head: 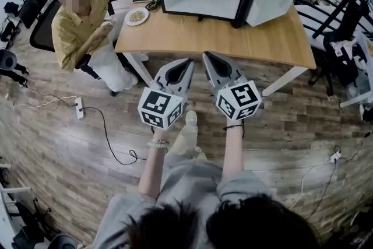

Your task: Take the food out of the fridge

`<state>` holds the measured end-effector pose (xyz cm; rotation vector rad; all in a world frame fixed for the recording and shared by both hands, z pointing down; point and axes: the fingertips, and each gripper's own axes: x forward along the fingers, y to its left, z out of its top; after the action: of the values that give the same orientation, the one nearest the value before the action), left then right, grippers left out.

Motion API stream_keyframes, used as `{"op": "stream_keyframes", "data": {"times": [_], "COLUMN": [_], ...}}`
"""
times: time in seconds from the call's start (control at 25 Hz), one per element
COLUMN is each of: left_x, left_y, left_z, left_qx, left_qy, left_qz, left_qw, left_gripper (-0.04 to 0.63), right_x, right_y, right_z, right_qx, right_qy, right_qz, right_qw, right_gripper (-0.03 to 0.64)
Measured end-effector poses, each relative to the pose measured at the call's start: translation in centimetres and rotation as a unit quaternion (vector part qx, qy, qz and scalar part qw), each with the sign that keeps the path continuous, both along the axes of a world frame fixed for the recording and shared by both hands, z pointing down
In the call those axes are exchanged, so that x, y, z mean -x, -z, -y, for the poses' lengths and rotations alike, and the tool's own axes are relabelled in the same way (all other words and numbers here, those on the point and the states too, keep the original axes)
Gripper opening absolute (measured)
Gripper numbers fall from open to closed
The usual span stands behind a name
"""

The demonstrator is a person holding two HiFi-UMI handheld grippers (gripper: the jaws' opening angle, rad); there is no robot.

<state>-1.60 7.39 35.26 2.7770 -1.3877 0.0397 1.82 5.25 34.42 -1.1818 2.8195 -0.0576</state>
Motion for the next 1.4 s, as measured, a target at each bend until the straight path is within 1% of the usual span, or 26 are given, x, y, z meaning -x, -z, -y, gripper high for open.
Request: {"op": "stream_keyframes", "data": {"times": [0.12, 0.32, 0.44, 0.64, 0.92, 1.12, 1.4], "left_x": [-0.6, -2.8, -3.3, -2.6, -1.1, -1.1, 0.1], "left_y": [0.1, 0.1, 0.0, 0.2, -0.3, -0.3, -0.5], "left_z": [2.6, 6.3, 9.0, 13.6, 19.5, 22.6, 25.7], "left_qx": [0.001, -0.005, -0.008, -0.011, 0.004, 0.006, 0.000], "left_qy": [-0.007, -0.039, -0.043, -0.042, -0.043, -0.049, -0.040], "left_qz": [-0.009, -0.026, -0.035, -0.040, -0.039, -0.039, -0.038], "left_qw": [0.9999, 0.9989, 0.9984, 0.9983, 0.9983, 0.9981, 0.9985], "left_gripper": [0.008, 0.008, 0.008, 0.008, 0.008, 0.008, 0.008], "right_x": [-0.6, -1.8, -2.3, -1.9, 0.2, 0.0, 0.0], "right_y": [0.1, 0.0, -0.3, -0.3, -0.9, -0.7, -1.8], "right_z": [2.1, 5.6, 8.1, 12.7, 18.5, 21.7, 24.6], "right_qx": [0.003, 0.001, 0.003, 0.005, 0.022, 0.026, 0.039], "right_qy": [-0.005, -0.020, -0.024, -0.026, -0.018, -0.021, -0.028], "right_qz": [-0.007, -0.015, -0.022, -0.017, -0.017, -0.019, -0.010], "right_qw": [1.000, 1.000, 0.999, 0.999, 0.999, 0.999, 0.999], "right_gripper": [0.009, 0.008, 0.009, 0.009, 0.008, 0.008, 0.009]}}
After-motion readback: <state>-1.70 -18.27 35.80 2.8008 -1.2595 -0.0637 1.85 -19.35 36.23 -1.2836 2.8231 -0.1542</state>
